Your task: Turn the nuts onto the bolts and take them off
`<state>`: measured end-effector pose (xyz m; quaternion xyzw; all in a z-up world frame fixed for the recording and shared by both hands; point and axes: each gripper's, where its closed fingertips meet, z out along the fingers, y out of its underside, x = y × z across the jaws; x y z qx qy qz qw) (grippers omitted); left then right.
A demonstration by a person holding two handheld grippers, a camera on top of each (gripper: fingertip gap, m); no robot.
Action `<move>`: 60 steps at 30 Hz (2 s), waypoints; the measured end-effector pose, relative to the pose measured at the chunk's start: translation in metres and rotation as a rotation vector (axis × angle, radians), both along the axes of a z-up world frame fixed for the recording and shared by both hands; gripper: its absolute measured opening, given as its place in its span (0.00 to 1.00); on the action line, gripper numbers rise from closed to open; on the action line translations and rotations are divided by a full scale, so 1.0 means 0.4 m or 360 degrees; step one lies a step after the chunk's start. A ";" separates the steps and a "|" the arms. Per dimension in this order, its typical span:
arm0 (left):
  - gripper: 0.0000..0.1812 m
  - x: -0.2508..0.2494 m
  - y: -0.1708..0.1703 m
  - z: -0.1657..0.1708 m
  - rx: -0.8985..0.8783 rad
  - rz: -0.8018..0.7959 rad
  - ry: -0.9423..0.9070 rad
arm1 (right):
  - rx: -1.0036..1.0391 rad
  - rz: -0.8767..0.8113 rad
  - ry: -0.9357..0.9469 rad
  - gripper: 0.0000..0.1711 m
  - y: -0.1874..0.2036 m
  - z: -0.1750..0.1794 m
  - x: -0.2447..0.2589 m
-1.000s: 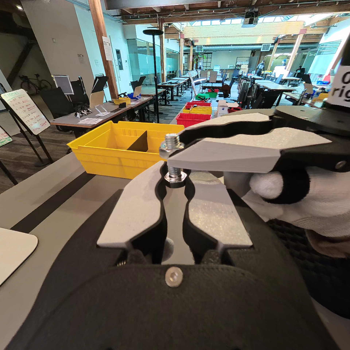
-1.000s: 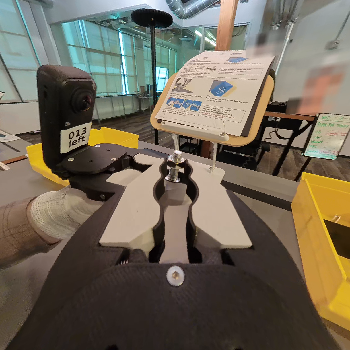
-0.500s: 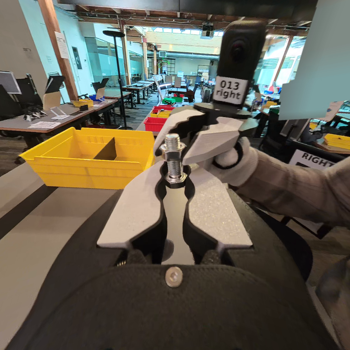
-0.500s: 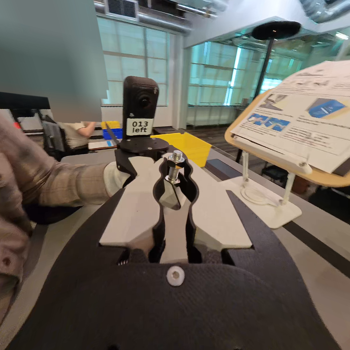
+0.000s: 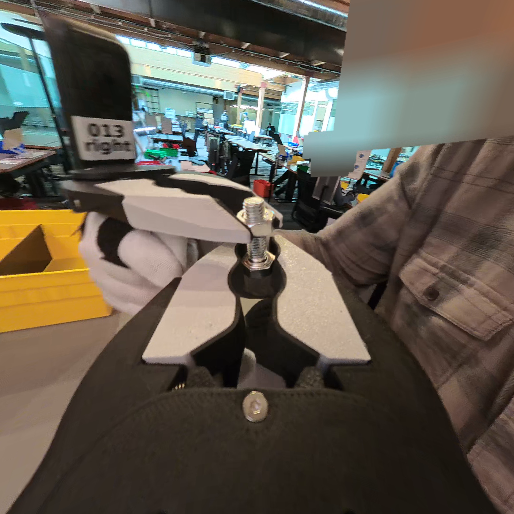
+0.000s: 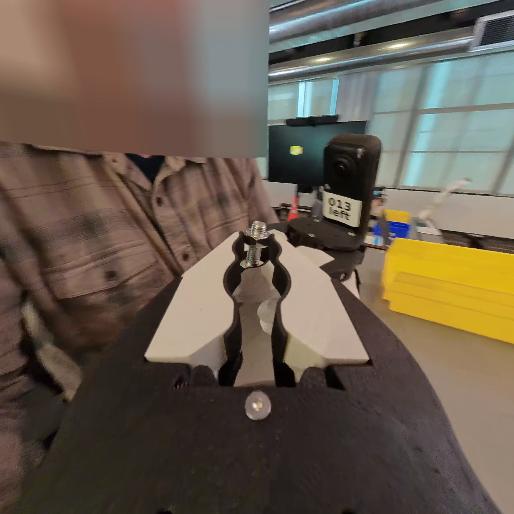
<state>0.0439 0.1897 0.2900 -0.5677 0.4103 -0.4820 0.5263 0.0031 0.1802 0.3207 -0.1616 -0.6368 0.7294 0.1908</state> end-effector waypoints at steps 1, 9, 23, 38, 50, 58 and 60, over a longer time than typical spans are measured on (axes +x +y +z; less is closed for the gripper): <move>0.09 0.008 -0.011 0.003 -0.0005 -0.0036 -0.0013 | -0.0005 0.0103 -0.0007 0.09 -0.010 0.002 0.010; 0.08 0.046 -0.081 0.022 -0.0037 -0.0258 -0.0101 | 0.0068 0.0630 0.0065 0.10 -0.068 0.015 0.056; 0.08 0.057 -0.101 0.025 -0.0008 -0.0311 -0.0098 | 0.0121 0.0735 0.0122 0.09 -0.088 0.018 0.067; 0.09 -0.051 0.091 -0.010 0.0059 0.0332 0.0022 | 0.0131 -0.1079 -0.0138 0.27 0.092 0.011 -0.071; 0.09 -0.100 0.209 -0.101 0.0117 0.0765 0.0173 | 0.0023 -0.2510 -0.0340 0.24 0.216 -0.095 -0.097; 0.09 -0.108 0.231 -0.122 0.0125 0.0878 0.0188 | 0.0080 -0.2881 -0.0323 0.14 0.222 -0.115 -0.096; 0.08 -0.107 0.231 -0.125 0.0126 0.0876 0.0196 | 0.0094 -0.2900 -0.0320 0.11 0.224 -0.121 -0.098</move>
